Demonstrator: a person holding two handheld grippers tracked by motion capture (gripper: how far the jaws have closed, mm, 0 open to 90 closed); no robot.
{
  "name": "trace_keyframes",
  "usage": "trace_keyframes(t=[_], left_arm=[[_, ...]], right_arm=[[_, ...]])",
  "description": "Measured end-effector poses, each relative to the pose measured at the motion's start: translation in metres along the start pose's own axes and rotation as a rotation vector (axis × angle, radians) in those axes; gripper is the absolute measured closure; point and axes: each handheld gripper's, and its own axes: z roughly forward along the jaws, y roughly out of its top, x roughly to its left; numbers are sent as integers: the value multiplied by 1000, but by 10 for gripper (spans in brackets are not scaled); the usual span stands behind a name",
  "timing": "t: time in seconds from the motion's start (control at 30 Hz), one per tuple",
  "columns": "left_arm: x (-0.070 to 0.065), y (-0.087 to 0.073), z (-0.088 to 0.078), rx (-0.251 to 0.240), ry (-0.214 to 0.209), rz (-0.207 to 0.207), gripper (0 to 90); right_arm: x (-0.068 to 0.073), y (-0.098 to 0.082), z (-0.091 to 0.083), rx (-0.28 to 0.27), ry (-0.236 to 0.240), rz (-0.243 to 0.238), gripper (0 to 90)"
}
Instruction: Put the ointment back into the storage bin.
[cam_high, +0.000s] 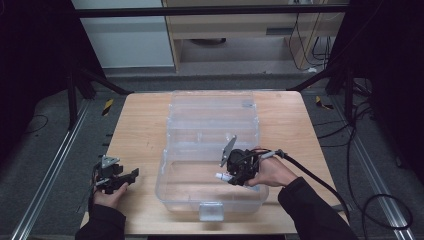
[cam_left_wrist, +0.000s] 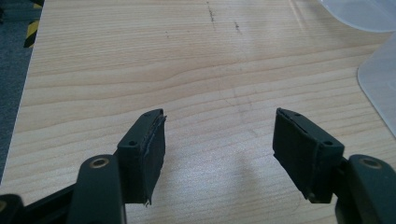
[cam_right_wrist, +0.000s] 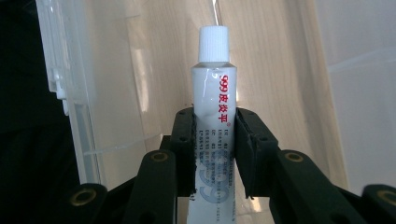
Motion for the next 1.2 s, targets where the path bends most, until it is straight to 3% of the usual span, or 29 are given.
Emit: trace_keyframes(t=[0.27,0.4,0.63,0.87,1.2], left_arm=[[0,0,0,-1,0,1,346],[0,0,0,0,0,2,346],[0,0,0,-1,0,2,346],[0,0,0,0,-1,3,346],[0,0,0,2,0,4,346]], right_arm=[[2,-2,13,41,19,-30,699],[6,-5,25,63,29,-81,699],[8,-6,36,90,52,-108,699],[7,-8,45,131,59,-113,698],[8,-12,55,140,72,-102,695]])
